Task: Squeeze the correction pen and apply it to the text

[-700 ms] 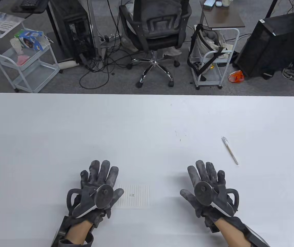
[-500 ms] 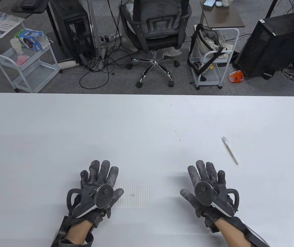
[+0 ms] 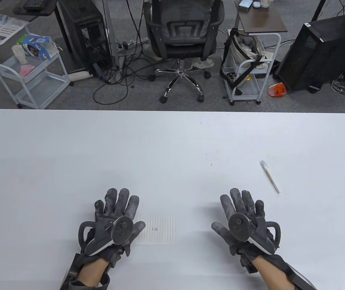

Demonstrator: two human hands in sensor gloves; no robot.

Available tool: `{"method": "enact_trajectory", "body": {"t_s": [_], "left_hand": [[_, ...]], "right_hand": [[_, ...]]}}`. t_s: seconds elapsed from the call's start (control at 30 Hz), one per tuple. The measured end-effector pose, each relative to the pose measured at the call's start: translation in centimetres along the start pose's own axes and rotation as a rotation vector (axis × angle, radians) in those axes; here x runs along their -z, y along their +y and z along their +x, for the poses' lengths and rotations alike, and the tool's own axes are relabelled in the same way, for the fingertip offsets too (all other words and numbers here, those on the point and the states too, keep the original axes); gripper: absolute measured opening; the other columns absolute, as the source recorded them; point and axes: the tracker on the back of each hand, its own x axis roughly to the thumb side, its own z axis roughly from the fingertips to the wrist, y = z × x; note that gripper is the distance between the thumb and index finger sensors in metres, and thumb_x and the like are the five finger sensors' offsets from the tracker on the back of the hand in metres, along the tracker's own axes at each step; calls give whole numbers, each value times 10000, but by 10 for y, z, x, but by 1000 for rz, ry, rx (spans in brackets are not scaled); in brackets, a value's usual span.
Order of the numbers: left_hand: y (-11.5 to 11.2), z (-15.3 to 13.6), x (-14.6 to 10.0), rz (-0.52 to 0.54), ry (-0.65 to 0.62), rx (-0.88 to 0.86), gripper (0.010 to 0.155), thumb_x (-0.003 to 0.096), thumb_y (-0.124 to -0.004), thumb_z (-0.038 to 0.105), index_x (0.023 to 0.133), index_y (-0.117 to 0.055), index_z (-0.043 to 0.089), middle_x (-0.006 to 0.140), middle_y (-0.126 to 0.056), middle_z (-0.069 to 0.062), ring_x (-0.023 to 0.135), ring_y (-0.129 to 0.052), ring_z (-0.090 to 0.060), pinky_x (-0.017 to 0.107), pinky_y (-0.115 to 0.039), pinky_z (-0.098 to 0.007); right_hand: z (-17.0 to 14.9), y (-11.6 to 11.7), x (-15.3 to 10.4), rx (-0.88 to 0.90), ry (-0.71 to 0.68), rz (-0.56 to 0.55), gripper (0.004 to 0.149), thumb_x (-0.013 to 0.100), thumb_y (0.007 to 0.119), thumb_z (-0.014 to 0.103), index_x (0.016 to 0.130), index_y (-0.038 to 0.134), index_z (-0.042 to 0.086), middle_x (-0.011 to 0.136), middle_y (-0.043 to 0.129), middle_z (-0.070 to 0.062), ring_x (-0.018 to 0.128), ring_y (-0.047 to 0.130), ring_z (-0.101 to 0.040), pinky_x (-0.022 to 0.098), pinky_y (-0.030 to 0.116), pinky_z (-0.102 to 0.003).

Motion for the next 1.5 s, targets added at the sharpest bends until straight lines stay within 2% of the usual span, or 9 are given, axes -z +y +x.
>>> {"method": "enact_trajectory", "body": {"t_s": [0.53, 0.93, 1.2, 1.5], "left_hand": [[1, -1, 0, 4, 1, -17, 813, 391, -551, 706, 1077, -308, 344, 1207, -241, -9, 1132, -273, -411, 739, -383, -700], [-5, -1, 4, -59, 9, -33, 811, 393, -554, 706, 1079, -315, 345, 1208, -244, -9, 1132, -275, -412, 739, -384, -699], [-24, -4, 17, -202, 49, -27, 817, 395, -561, 703, 1080, -300, 342, 1212, -236, 6, 1140, -263, -403, 748, -373, -699], [-46, -5, 34, -329, 87, 56, 819, 389, -589, 697, 1077, -317, 346, 1212, -248, 12, 1142, -264, -400, 750, -355, -703]], "right_hand": [[0, 0, 0, 0, 1, 3, 833, 378, 564, 780, 1051, 271, 386, 1209, 165, 37, 1103, 192, -363, 770, 271, -668], [0, 0, 0, -1, 0, 7, 835, 377, 566, 782, 1051, 272, 386, 1209, 164, 34, 1103, 192, -363, 770, 272, -668], [0, 0, 0, 3, -5, 9, 833, 378, 565, 780, 1052, 278, 383, 1209, 166, 32, 1102, 194, -365, 769, 274, -668], [1, 1, 0, 5, -4, 16, 834, 379, 566, 780, 1053, 281, 381, 1210, 169, 29, 1103, 195, -363, 770, 276, -666]]}}
